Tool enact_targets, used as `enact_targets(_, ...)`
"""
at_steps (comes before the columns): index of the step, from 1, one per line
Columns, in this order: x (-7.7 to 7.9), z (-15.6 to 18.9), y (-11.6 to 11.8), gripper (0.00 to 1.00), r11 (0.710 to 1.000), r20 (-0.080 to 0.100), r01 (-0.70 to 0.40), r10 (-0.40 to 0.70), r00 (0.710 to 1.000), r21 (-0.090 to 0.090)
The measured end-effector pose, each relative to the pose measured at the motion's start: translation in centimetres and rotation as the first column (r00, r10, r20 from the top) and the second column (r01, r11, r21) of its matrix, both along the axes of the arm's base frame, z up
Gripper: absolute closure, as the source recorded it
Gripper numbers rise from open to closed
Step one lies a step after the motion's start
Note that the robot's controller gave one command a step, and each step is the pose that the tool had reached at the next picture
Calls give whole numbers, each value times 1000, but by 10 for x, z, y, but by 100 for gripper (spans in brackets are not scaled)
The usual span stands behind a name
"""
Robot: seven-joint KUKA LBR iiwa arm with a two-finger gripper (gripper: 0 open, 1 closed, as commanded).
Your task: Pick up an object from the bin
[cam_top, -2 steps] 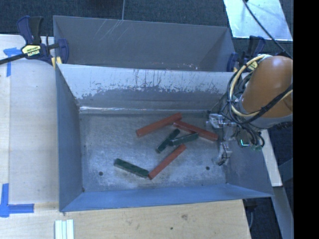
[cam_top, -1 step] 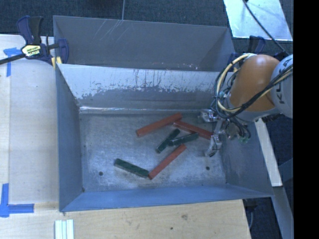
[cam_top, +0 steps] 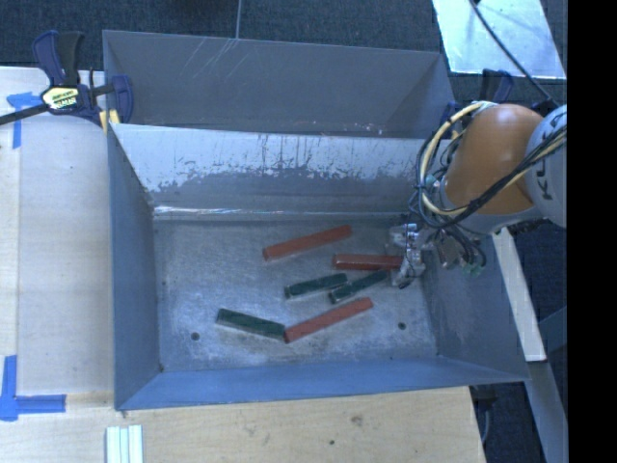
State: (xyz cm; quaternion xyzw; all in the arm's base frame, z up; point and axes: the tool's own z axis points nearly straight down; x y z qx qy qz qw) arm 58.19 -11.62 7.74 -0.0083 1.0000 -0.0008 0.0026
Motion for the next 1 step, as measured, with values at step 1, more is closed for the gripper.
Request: enact_targets(1,17,125,-7,100,1000,8,-10,10,1000,-2)
